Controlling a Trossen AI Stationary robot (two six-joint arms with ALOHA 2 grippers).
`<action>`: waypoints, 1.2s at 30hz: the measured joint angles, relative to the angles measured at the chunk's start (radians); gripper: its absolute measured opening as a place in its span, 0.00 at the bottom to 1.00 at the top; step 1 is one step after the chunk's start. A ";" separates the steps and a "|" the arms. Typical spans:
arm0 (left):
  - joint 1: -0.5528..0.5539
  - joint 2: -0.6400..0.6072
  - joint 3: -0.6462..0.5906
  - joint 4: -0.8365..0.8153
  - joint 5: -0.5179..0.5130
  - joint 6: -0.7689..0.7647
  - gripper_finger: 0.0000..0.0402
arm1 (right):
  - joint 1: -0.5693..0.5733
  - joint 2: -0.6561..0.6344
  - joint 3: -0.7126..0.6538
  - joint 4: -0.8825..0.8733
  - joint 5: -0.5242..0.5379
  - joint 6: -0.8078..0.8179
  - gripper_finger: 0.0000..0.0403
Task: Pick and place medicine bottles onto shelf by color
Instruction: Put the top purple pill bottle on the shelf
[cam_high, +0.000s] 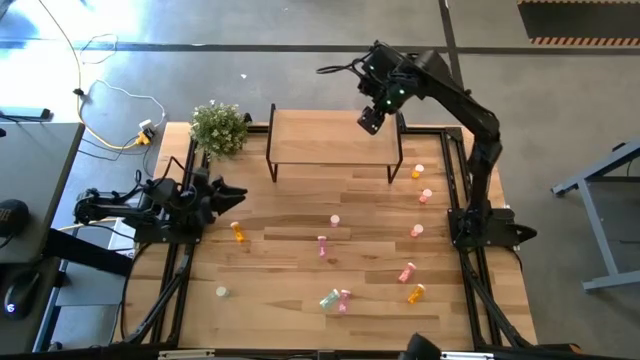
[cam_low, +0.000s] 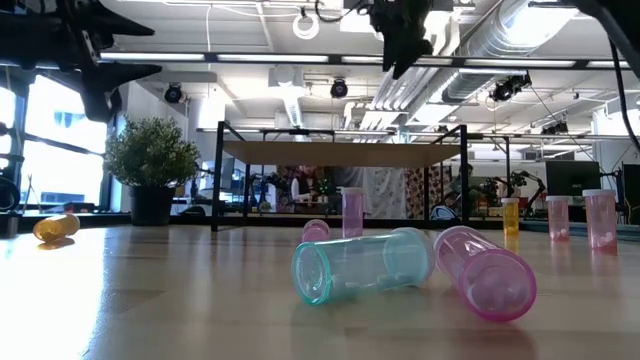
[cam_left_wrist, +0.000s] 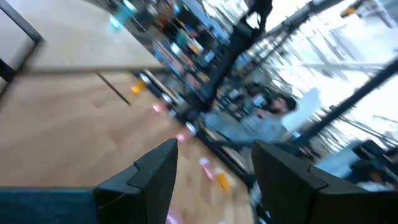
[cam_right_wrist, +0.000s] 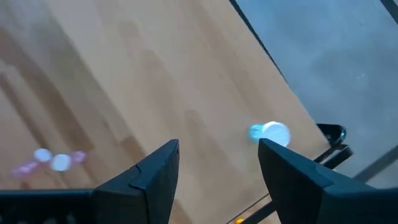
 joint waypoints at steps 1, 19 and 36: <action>0.000 0.003 0.009 -0.014 0.023 -0.009 0.49 | 0.012 -0.010 0.000 0.000 0.000 0.018 0.52; -0.002 0.291 0.346 -0.367 0.257 -0.015 0.49 | 0.242 -0.128 -0.003 -0.010 0.087 0.272 0.52; -0.085 0.530 0.421 -0.408 0.309 0.003 0.49 | 0.466 -0.131 -0.031 -0.007 0.298 0.369 0.52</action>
